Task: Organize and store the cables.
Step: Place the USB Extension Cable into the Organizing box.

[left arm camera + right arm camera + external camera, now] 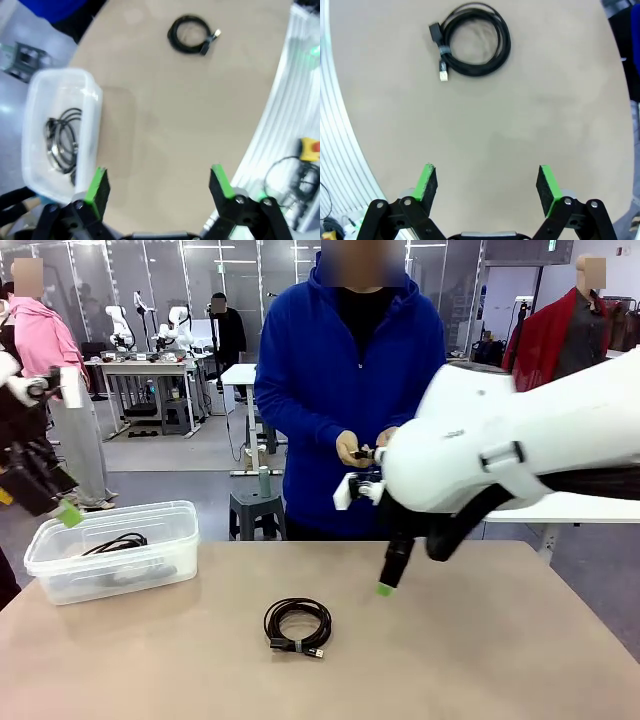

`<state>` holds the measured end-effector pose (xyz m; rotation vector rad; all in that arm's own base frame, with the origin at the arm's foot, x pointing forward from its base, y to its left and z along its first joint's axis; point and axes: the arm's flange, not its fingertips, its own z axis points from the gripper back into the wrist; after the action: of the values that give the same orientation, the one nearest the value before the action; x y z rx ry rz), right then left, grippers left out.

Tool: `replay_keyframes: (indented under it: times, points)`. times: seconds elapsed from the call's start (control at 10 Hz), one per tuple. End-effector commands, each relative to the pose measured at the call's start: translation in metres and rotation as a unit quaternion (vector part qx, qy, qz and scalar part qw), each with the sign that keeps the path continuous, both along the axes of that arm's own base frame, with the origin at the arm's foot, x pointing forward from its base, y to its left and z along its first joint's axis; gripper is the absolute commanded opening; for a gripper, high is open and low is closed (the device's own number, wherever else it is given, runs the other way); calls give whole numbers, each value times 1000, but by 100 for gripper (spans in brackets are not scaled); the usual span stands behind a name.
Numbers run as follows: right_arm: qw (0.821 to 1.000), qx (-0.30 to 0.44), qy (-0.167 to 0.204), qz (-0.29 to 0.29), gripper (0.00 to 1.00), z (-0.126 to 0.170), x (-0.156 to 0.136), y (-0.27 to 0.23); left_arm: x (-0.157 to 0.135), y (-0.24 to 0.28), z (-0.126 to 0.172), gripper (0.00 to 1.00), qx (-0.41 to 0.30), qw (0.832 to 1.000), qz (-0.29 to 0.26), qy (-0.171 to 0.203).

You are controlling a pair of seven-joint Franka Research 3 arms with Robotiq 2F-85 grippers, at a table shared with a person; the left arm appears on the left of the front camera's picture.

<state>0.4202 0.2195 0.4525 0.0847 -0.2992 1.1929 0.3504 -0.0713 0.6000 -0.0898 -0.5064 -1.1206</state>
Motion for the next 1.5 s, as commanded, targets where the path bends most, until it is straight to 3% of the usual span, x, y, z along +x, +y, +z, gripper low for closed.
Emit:
replay_keyframes:
  times: [0.0,0.4,0.7,1.4]
  points:
    - [1000,28,-13,5,100,-6,-18,-30,17,-17,12,100,16,1000,-14,9]
    - [998,61,-19,-27,100,-2,-13,-72,20,-38,7,100,25,999,-31,22]
    - [996,75,-38,-41,100,4,-16,-96,21,-53,0,100,36,996,-76,-2]
    - [981,127,-97,-106,100,25,-51,-161,27,-140,-62,100,50,977,-200,-49]
